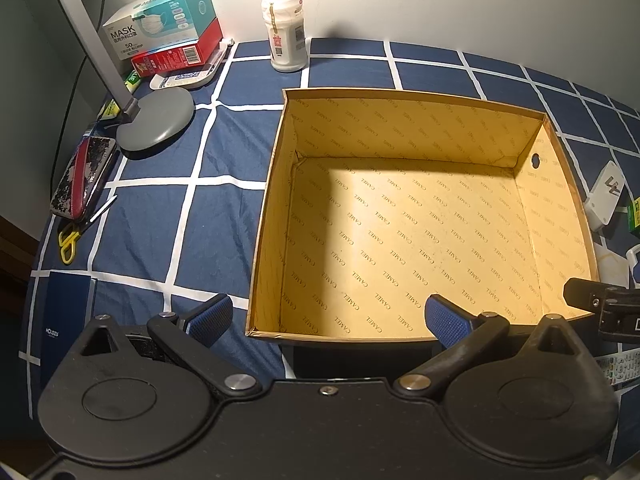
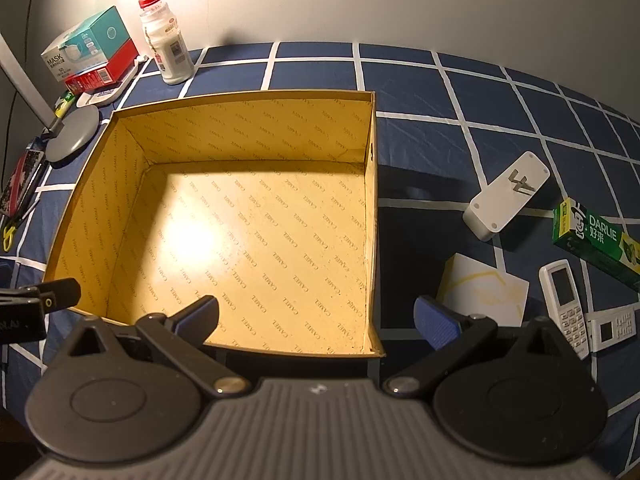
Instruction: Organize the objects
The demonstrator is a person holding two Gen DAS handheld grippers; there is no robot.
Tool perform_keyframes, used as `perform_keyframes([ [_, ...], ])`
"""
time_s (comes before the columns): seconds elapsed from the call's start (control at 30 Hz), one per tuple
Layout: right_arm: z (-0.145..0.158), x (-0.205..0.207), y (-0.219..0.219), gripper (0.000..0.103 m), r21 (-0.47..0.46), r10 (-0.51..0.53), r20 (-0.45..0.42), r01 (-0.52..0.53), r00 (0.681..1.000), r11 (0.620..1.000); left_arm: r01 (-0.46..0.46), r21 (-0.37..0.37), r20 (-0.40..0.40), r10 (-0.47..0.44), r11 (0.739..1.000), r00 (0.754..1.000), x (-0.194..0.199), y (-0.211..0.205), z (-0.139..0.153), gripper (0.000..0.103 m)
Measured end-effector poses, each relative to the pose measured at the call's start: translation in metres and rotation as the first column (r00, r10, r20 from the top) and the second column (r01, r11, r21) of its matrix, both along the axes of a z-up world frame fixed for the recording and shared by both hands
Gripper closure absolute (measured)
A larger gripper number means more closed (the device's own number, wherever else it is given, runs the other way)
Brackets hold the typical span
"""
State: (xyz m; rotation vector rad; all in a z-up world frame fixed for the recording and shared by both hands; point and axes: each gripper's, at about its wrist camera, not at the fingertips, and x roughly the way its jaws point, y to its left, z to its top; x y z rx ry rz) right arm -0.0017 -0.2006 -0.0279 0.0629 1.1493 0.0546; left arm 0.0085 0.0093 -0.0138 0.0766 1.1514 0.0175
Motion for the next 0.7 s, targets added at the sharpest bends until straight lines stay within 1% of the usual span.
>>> perform_keyframes([
  [0.13, -0.0021, 0.0016, -0.0004, 0.000, 0.001, 0.001, -0.006, -0.001, 1.000, 1.000, 0.000, -0.006, -0.014, 0.000, 1.000, 1.000, 0.0021, 0.0006, -0.0025, 0.000],
  [0.47, -0.0049, 0.0059, -0.0018, 0.000, -0.001, 0.000, -0.012, 0.000, 1.000, 1.000, 0.004, 0.000, -0.020, -0.004, 1.000, 1.000, 0.0056, 0.0002, -0.0044, 0.000],
  [0.7, -0.0061, 0.0076, -0.0013, 0.000, 0.000, 0.003, -0.014, -0.003, 1.000, 1.000, -0.009, -0.007, -0.036, 0.009, 1.000, 0.999, 0.0096, 0.0029, -0.0081, 0.000],
])
